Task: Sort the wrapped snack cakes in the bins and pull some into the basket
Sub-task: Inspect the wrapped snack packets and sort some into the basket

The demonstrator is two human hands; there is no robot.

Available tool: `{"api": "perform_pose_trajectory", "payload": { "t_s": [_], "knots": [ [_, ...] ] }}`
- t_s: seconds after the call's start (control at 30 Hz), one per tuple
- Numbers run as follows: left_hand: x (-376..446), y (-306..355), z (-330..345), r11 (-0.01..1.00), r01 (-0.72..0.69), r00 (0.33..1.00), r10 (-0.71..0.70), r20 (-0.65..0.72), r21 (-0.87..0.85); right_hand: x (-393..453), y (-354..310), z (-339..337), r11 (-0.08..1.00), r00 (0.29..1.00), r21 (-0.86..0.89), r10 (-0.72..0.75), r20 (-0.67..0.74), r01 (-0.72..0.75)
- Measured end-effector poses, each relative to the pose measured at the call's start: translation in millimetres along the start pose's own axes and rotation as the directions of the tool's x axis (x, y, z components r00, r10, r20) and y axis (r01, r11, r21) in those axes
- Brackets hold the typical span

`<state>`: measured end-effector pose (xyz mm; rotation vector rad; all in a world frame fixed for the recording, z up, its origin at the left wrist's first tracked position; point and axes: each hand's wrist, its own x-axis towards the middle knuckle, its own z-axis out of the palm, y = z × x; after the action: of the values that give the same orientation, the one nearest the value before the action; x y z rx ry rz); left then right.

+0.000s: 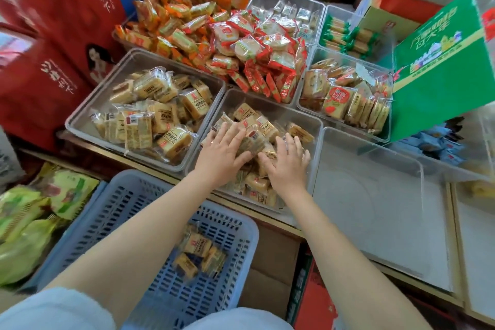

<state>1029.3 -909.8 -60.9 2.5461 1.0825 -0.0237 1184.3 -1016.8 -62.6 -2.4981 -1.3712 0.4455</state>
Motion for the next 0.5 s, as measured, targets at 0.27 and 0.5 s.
{"api": "perform_pose_trajectory", "payload": {
  "t_s": [0.27,0.5],
  "knots": [
    [-191.6,-40.8,55.3,0.865,0.313,0.903,-0.399,-0.16,-0.392,-125.1,-59.1,38.0,0.887,0.948,0.353,-0.319,0.005,0.297],
    [-285.7,-76.2,112.9,0.589,0.687,0.688,-0.716,0.12,-0.424,-102.6,-96.4,113.5,0.988,0.825,0.137,-0.14,0.547,0.077]
  ]
}}
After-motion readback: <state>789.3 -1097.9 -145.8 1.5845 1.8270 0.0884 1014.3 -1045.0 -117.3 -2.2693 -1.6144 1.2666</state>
